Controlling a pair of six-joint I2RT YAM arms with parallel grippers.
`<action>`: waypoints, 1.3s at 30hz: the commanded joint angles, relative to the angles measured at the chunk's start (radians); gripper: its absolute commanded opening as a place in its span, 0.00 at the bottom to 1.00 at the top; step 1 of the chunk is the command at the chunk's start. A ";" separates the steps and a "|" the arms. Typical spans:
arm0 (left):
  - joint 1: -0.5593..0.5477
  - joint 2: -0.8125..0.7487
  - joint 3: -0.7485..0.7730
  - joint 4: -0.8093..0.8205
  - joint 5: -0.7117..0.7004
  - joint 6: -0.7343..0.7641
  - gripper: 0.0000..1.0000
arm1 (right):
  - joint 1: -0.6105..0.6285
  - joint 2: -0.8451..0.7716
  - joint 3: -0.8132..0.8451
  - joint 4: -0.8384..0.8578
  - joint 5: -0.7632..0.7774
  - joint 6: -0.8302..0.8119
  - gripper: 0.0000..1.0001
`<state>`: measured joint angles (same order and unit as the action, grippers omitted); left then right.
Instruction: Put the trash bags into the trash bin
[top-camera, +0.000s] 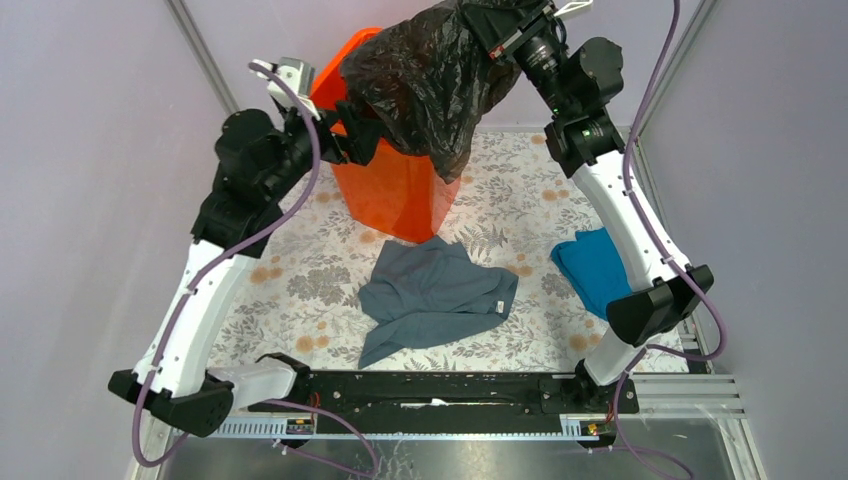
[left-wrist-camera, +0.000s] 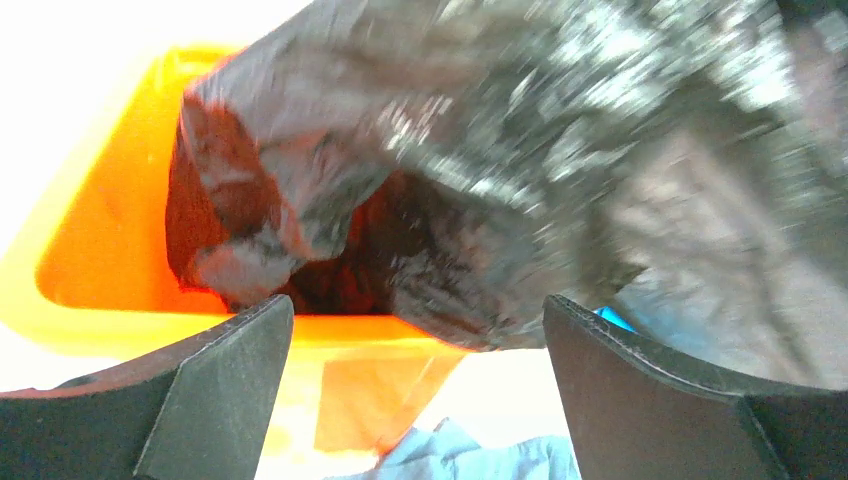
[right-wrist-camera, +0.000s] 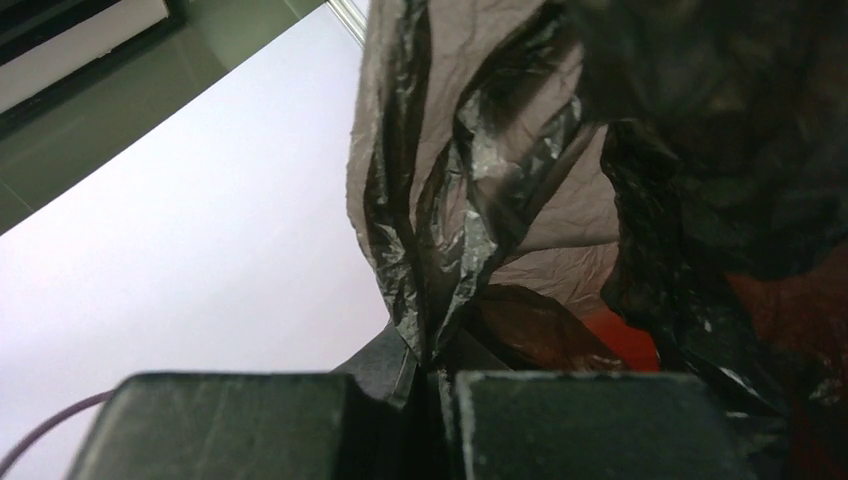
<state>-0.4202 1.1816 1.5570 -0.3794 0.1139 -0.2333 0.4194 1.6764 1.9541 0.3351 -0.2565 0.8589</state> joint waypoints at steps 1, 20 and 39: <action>0.010 0.008 0.133 0.031 0.066 -0.007 0.99 | 0.007 0.030 0.013 0.058 -0.050 0.048 0.00; 0.171 0.316 0.197 0.185 0.153 -0.260 0.98 | 0.146 0.286 0.316 0.002 -0.116 0.136 0.00; 0.232 0.012 0.033 0.346 0.514 -0.477 0.99 | 0.181 0.179 0.250 -0.164 0.130 0.048 0.00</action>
<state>-0.1585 1.1442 1.6253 -0.1211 0.5533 -0.6067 0.5797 1.9392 2.1880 0.1612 -0.2180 0.9157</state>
